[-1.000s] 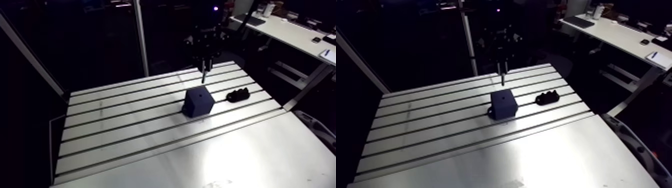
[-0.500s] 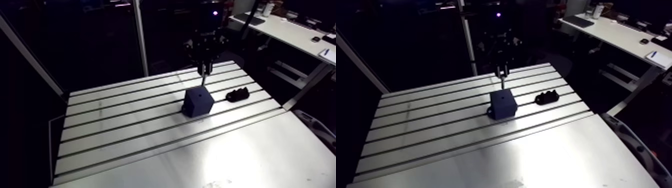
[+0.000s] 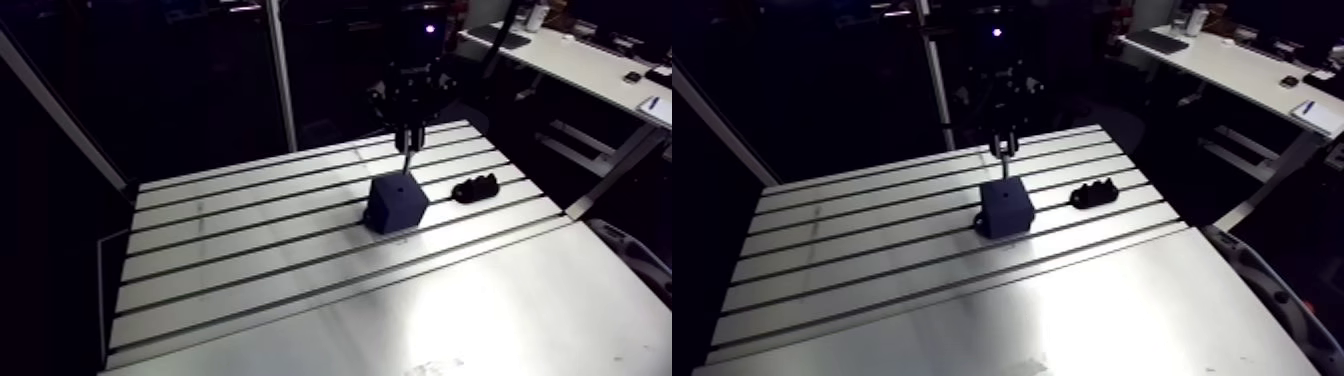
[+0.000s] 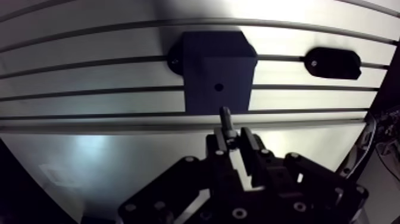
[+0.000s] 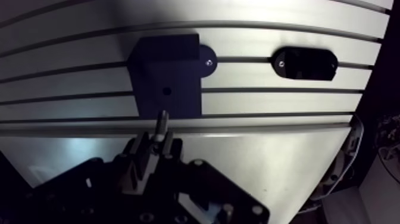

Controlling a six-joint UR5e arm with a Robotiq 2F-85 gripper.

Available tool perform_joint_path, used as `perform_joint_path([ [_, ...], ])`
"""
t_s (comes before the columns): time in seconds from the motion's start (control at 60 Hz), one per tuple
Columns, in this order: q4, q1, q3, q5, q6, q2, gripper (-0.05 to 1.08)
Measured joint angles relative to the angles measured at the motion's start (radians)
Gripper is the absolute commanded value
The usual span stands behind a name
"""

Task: Pick up the M10 bolt and insert it into the hole until fully seated.

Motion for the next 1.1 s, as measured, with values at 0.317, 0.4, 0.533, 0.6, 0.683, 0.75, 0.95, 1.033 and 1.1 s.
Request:
perform_joint_path([
  [0.317,-0.002,0.000,0.009,0.000,0.002,0.002,1.08],
  [0.4,-0.011,0.000,0.013,0.000,0.002,0.003,1.08],
  [0.533,-0.034,-0.001,0.022,-0.001,0.000,0.004,1.08],
  [0.6,-0.043,-0.002,0.026,-0.001,0.000,0.004,1.08],
  [0.683,-0.051,-0.004,0.031,-0.001,-0.001,0.004,1.08],
  [0.75,-0.054,-0.005,0.034,-0.002,-0.001,0.005,1.08],
  [0.95,-0.059,-0.006,0.041,-0.002,-0.001,0.006,1.08],
  [1.033,-0.059,-0.006,0.042,-0.001,-0.001,0.006,1.08],
  [1.1,-0.060,-0.006,0.043,0.000,-0.002,0.007,1.08],
])
